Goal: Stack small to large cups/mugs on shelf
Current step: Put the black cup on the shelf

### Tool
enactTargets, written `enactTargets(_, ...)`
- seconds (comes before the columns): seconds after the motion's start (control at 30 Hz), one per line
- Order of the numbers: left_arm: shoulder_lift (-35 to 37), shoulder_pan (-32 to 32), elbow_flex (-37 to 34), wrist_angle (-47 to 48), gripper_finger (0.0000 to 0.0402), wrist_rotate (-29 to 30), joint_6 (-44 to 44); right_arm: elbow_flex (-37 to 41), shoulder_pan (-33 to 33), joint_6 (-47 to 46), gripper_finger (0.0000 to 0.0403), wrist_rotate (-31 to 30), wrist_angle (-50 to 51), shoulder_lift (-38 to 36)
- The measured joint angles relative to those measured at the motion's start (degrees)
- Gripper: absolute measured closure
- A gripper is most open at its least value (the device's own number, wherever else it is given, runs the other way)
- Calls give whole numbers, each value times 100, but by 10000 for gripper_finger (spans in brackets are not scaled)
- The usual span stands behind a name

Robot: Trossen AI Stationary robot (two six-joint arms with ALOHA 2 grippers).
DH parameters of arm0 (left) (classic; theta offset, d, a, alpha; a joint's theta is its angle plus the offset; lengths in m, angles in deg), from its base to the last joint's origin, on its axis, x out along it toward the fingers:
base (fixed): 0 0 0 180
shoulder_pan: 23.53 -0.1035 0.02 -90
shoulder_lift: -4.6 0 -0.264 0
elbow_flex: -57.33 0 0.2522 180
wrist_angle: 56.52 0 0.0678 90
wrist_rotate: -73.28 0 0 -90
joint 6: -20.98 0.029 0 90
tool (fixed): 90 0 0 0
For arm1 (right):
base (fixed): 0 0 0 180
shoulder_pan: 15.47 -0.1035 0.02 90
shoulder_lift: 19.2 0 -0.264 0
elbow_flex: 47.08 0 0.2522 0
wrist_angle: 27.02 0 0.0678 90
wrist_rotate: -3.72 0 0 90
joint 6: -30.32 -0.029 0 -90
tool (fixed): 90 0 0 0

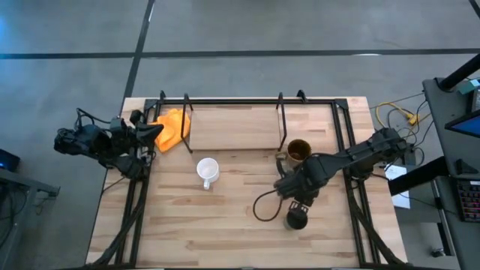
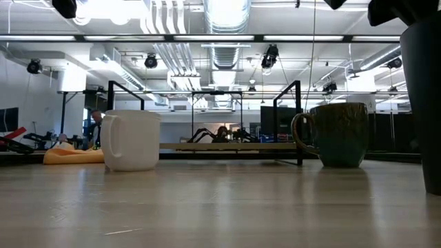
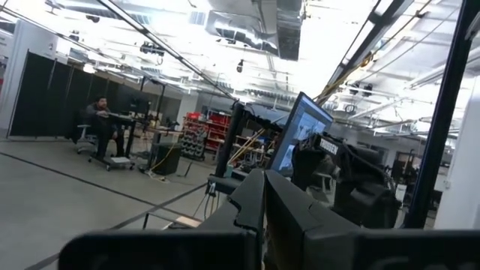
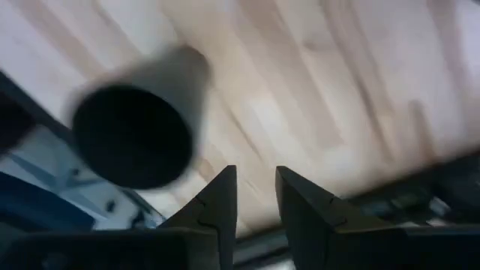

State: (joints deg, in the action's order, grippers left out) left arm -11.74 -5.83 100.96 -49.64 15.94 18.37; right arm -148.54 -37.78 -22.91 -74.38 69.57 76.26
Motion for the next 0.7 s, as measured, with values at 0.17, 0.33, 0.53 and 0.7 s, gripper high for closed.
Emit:
enactTargets(0.17, 0, 0, -4, 4, 402, 0, 0, 4, -284, -80, 317, -369, -763, 0)
enactTargets(0.33, 24, 0, 4, 2, 402, 2, 0, 20, -435, -384, 317, -447, -687, 2)
enactTargets(0.53, 78, 0, -13, 11, 402, 2, 0, 69, -531, -542, 317, -446, -693, 2)
enactTargets(0.7, 90, 0, -13, 13, 402, 4, 0, 202, -516, -609, 317, -452, -716, 2)
